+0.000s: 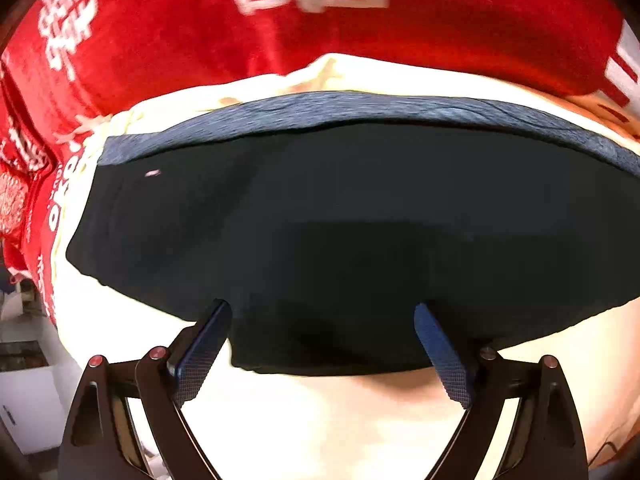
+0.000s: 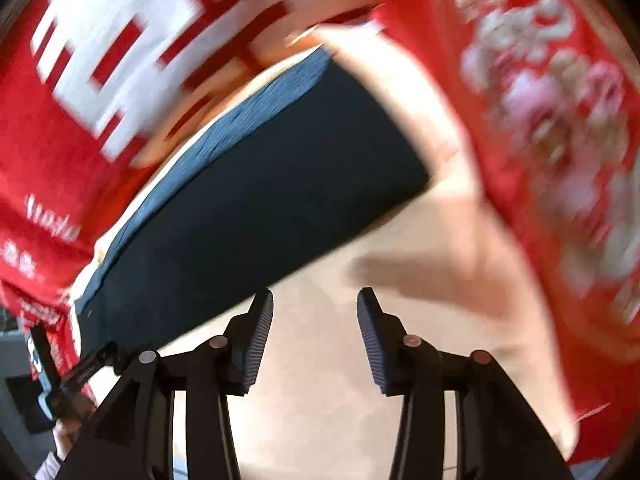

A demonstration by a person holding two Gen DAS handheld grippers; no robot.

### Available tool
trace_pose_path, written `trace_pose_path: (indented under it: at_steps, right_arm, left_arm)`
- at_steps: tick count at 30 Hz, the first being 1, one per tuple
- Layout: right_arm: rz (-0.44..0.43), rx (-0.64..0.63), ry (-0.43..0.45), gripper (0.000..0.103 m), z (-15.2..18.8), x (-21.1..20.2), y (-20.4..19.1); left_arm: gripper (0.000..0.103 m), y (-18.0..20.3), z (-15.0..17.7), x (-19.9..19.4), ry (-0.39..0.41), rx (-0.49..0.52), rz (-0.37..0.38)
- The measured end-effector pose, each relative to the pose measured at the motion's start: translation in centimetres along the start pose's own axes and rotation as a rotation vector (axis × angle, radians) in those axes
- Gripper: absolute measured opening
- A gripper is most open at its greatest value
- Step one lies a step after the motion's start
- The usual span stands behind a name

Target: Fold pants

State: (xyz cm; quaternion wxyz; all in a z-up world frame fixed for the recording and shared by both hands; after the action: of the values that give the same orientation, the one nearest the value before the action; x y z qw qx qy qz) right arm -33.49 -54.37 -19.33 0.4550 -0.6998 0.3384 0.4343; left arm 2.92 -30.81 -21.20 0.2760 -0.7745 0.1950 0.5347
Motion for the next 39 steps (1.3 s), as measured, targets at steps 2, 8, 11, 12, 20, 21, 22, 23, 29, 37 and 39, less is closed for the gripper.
trace_pose_path:
  at_steps: [2, 8, 11, 12, 20, 21, 22, 23, 29, 37, 39]
  right_arm:
    - [-0.024, -0.020, -0.023, 0.048, 1.9, 0.9, -3.2]
    - [-0.086, -0.061, -0.059, 0.048, 6.4, 2.8, -11.6]
    - [-0.100, -0.106, -0.052, 0.047, 8.5, 3.9, -15.8]
    - [-0.096, -0.131, -0.042, 0.047, 8.8, 4.3, -17.4]
    - [-0.029, -0.310, 0.107, 0.047, 2.4, 9.7, -26.9]
    - [-0.023, -0.332, 0.114, 0.047, 1.6, 10.4, -27.5]
    - [-0.012, -0.359, 0.119, 0.047, 0.9, 11.4, -28.1]
    - [-0.002, -0.377, 0.118, 0.047, 0.4, 12.3, -28.5]
    - [0.037, -0.357, 0.152, 0.042, -2.7, 15.0, -26.5]
    - [0.099, -0.184, 0.145, 0.045, -4.1, 12.2, -23.1]
    - [0.025, -0.159, 0.097, 0.045, -1.8, 11.0, -23.9]
  left_arm:
    - [0.093, -1.1, -0.3, -0.2, 0.005, -0.015, 0.003]
    - [0.093, -4.0, 0.0, 1.1, 0.020, -0.012, 0.029]
    - [0.093, -5.6, 0.1, 1.8, 0.013, -0.003, 0.048]
    - [0.093, -6.2, -0.3, 1.8, 0.016, -0.002, 0.057]
    - [0.093, -3.1, -8.5, 3.8, 0.168, 0.047, 0.165]
    - [0.093, -2.6, -9.0, 4.4, 0.175, 0.050, 0.167]
    - [0.093, -1.9, -9.7, 5.5, 0.177, 0.043, 0.170]
    - [0.093, -1.6, -10.0, 6.3, 0.171, 0.032, 0.170]
    - [0.103, -2.3, -10.2, 10.5, 0.140, -0.063, 0.196]
    - [0.103, -5.7, -9.4, 9.5, 0.108, -0.050, 0.179]
    - [0.103, -7.3, -8.6, 8.6, 0.106, -0.042, 0.177]
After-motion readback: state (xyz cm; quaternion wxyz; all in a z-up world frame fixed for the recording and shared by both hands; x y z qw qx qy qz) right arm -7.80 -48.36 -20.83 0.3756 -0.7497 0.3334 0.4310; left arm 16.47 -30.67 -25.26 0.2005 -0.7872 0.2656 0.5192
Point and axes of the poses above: each gripper's, at about its wrist camera, not at the fingertips, and x roughly the way its jaws point, y to its right, z to its underside, the point moved 9 cm from there along x, roughly the way its jaws point, and after that the axes turned 11 degrees about y, right-handed, at the moved point
